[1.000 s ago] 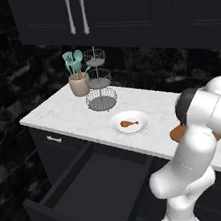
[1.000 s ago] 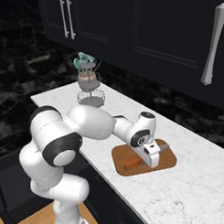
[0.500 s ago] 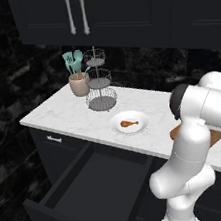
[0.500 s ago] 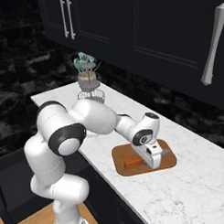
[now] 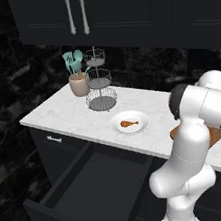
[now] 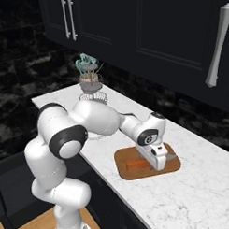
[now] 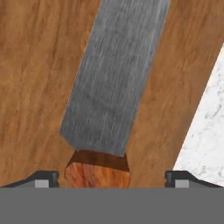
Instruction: Pick up the knife from the drawer and place it on the cutting board. Then place the meat from the plate to the cutting board.
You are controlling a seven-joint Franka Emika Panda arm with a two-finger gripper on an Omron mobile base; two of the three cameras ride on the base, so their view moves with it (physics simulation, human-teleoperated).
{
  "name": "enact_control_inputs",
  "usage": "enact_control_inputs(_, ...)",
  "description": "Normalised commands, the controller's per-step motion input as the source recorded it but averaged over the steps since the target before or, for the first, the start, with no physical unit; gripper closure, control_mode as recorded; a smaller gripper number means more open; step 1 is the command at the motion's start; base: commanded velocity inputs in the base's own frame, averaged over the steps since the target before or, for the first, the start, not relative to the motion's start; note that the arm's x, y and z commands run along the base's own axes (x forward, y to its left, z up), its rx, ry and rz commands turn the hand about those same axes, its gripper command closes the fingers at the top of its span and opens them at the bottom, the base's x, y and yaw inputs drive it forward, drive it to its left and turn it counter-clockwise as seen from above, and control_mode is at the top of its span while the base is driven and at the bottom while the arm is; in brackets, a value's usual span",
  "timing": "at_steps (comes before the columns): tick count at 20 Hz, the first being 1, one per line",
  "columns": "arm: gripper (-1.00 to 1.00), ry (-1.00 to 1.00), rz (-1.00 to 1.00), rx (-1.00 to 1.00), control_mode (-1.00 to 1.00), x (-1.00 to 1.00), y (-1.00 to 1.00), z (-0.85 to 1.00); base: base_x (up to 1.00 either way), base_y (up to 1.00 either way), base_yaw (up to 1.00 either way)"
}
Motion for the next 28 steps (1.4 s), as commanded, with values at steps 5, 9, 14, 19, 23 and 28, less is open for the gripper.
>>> enact_control_inputs(5, -1.00, -0.02, 0.00, 0.01, -1.00, -0.26, 0.39, 0.31, 0.00, 0.00, 0.00)
enact_control_inputs(9, -1.00, 0.00, 0.00, 0.00, -1.00, 0.00, 0.66, 0.26, 0.00, 0.00, 0.00)
enact_control_inputs(14, -1.00, 0.00, 0.00, -0.01, -1.00, 0.00, 0.63, 0.28, 0.00, 0.00, 0.00)
enact_control_inputs(19, -1.00, 0.00, 0.00, -0.03, -1.00, 0.00, 0.64, 0.26, 0.00, 0.00, 0.00)
enact_control_inputs(23, -1.00, 0.00, 0.00, 0.00, -1.00, 0.00, 0.58, 0.29, 0.00, 0.00, 0.00)
enact_control_inputs(28, -1.00, 0.00, 0.00, 0.00, -1.00, 0.04, 0.55, 0.21, 0.00, 0.00, 0.00)
